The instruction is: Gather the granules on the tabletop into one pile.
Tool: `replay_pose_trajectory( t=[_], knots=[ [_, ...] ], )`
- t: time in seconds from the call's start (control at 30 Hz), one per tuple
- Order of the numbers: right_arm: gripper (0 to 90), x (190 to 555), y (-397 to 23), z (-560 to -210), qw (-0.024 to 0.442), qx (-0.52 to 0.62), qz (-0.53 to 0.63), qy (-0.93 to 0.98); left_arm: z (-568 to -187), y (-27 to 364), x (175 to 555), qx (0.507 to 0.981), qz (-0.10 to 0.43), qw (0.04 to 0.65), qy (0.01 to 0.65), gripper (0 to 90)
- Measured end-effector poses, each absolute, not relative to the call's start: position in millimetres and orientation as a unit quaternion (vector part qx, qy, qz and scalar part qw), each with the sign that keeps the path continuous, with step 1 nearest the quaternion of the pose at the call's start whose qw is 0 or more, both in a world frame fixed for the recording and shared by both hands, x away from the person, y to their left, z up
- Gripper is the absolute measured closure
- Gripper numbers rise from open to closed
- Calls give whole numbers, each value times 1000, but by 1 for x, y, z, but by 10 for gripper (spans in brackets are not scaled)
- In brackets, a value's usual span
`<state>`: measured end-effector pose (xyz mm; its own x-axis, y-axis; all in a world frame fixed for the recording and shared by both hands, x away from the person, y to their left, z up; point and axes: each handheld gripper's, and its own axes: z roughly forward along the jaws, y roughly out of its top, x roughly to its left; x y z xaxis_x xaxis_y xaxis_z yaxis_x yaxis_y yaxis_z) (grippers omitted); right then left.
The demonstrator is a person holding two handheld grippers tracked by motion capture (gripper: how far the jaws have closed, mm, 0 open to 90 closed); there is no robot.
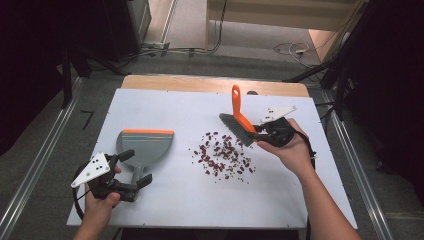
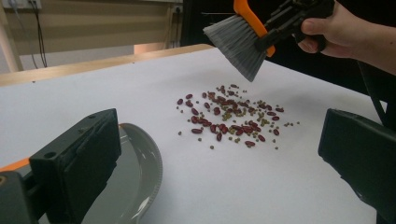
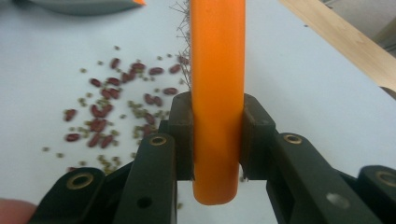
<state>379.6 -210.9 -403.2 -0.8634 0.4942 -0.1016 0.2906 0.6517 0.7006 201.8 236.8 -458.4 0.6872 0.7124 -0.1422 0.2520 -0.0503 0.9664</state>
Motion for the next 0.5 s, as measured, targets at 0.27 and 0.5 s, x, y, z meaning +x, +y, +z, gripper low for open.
replay_pose_trajectory(
  t=[0.27,0.5],
  knots=[
    [684,397,-207,-416,173,187,325,911,-459,239,202,694,198,598,348,0],
    [684,408,-196,-427,206,164,293,919,-460,239,202,694,198,598,349,0]
  ],
)
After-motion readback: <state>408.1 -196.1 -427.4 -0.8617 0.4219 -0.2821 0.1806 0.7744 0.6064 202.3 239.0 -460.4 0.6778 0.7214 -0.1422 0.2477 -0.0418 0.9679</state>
